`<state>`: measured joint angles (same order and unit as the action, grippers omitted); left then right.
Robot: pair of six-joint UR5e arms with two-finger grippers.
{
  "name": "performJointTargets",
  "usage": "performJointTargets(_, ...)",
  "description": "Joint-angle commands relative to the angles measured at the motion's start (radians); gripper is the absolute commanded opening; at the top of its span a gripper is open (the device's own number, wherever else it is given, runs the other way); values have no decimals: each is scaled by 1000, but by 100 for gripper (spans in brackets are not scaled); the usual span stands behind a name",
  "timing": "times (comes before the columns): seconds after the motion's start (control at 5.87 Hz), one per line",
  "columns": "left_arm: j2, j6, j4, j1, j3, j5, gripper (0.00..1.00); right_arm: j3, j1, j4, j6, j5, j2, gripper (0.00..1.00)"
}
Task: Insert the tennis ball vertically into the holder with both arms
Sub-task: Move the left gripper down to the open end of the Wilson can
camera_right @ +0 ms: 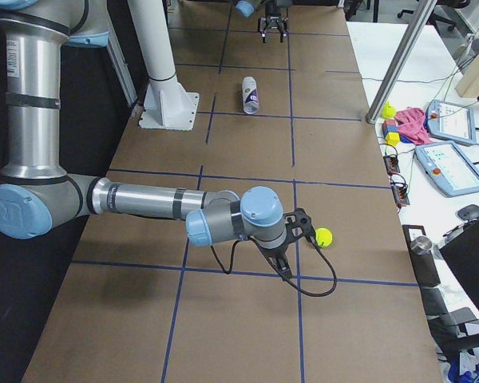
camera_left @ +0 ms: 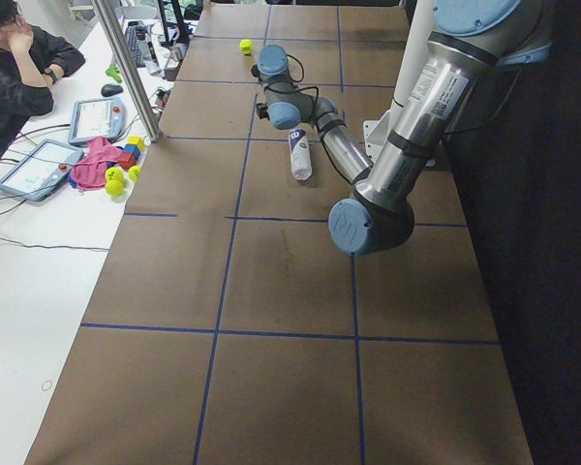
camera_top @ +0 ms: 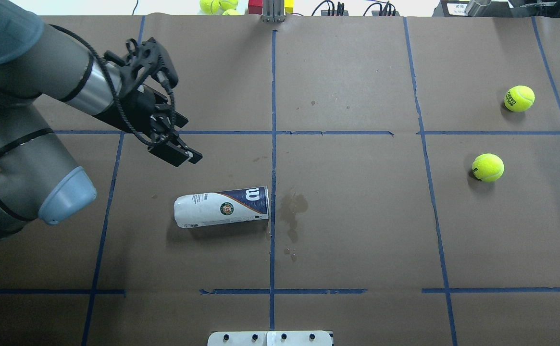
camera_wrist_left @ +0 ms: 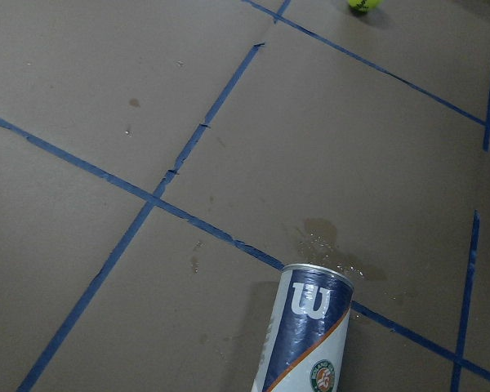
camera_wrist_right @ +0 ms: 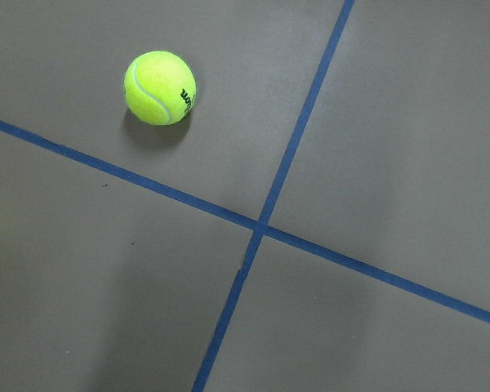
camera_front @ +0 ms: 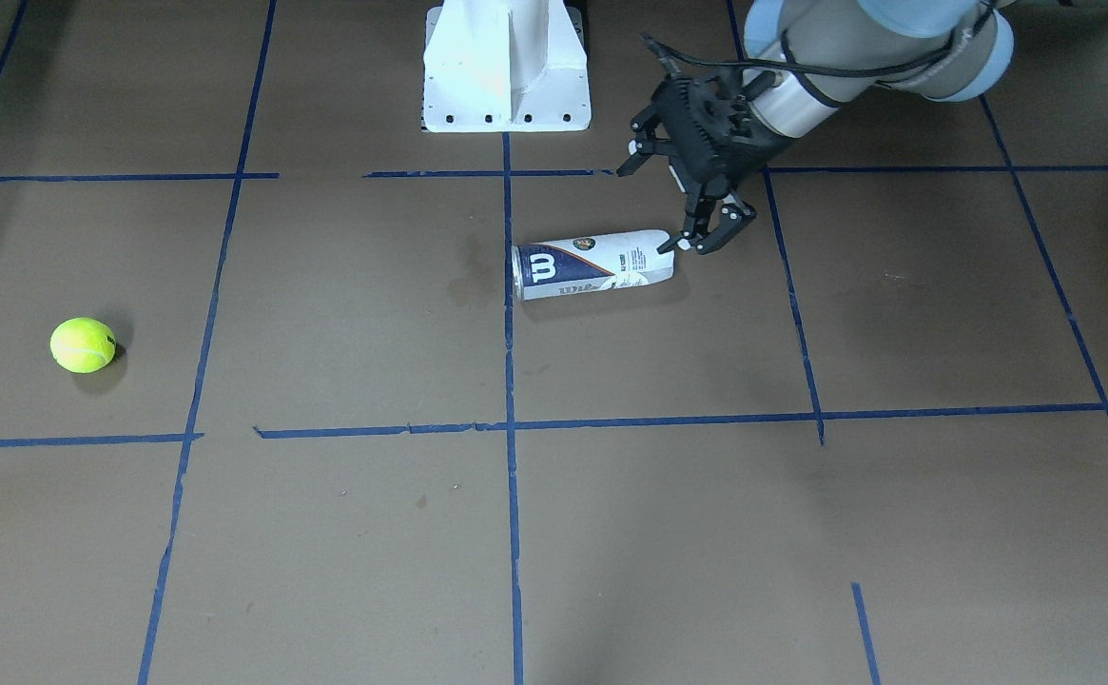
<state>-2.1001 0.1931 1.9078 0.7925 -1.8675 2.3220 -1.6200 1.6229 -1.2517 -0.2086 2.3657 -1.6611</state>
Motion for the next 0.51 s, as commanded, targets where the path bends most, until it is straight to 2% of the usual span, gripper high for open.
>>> performJointTargets(0.0, -110, -125, -269, -33, -5, -59, 100, 0, 0, 0, 0, 1, 0, 100)
performJointTargets(0.17, -147, -164, -376, -102, -10, -187, 100, 0, 0, 0, 0, 1, 0, 100)
performJointTargets(0.34, -181, -232, -492, -143, -12, -270, 100, 0, 0, -2, 0, 1, 0, 100)
